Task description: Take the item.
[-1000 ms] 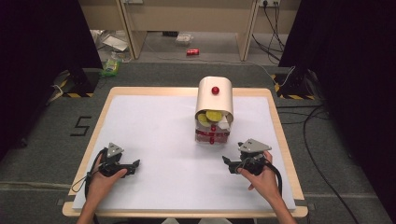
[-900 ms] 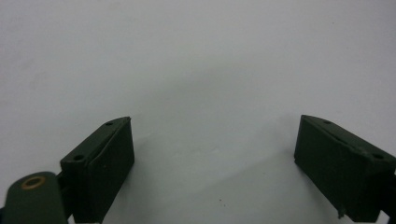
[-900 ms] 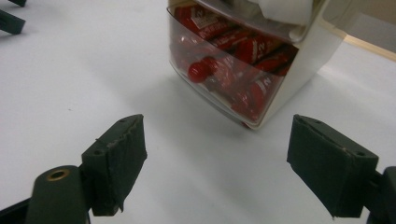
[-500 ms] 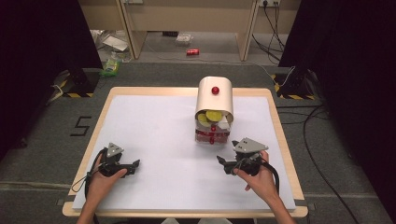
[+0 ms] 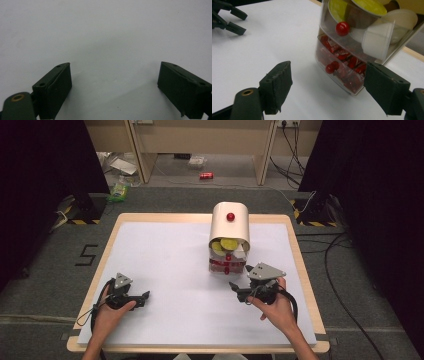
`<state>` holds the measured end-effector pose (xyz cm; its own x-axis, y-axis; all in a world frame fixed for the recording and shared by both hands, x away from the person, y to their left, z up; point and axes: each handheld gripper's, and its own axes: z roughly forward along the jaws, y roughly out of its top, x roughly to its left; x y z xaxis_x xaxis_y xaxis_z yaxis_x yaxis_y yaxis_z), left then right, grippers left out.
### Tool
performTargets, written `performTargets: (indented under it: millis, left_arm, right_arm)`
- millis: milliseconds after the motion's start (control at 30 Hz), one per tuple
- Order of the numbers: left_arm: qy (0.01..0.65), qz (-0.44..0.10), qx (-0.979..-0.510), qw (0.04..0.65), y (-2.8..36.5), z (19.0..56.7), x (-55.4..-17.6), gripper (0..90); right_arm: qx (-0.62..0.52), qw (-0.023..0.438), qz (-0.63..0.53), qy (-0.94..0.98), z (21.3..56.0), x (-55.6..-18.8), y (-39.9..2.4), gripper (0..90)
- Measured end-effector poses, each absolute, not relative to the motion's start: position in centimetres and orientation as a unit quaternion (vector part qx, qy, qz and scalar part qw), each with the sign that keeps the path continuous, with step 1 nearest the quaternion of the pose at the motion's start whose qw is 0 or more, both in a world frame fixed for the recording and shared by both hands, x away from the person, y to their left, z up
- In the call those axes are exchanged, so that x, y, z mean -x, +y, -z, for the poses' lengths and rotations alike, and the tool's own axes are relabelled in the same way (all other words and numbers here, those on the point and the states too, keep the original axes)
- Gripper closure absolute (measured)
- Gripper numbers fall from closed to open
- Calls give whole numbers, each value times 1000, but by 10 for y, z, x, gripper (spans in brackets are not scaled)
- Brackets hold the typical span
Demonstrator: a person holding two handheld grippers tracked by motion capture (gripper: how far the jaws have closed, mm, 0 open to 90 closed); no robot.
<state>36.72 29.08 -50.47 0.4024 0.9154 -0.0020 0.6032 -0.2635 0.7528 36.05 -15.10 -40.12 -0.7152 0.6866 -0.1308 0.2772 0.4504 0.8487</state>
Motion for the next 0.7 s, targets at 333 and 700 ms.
performTargets:
  millis: [333,700]
  left_arm:
    - [498,-225,-762,346,291,505,-367,115]
    - [498,-226,-762,346,291,505,-367,115]
  right_arm:
    - [-288,250,-447,809,381,-365,-145,235]
    - [-285,260,-455,802,368,-378,-136,237]
